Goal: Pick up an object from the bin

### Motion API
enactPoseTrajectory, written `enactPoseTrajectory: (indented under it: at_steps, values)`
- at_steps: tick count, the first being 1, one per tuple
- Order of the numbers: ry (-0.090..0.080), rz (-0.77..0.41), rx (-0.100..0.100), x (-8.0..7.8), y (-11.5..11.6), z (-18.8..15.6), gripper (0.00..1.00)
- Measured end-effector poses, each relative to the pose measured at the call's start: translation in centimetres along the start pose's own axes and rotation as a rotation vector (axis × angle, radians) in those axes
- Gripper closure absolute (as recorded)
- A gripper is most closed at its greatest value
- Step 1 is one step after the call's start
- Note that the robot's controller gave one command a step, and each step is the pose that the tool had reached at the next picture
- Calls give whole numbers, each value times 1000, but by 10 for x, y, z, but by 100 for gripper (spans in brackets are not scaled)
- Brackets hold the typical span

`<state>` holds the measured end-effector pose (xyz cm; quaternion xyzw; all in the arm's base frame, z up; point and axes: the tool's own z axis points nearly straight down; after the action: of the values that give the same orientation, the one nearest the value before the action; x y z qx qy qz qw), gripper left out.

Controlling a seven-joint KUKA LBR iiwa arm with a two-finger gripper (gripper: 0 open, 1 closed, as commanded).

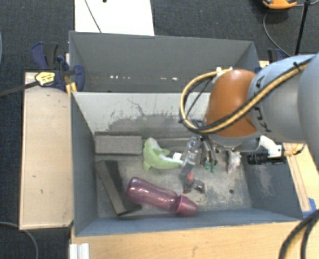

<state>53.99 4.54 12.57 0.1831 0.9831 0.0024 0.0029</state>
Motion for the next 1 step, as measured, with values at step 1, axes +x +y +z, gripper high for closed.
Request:
enactPoseTrajectory:
  at_steps: [1]
  values:
    - [-3,-21,-2,-3,2,-24,100]
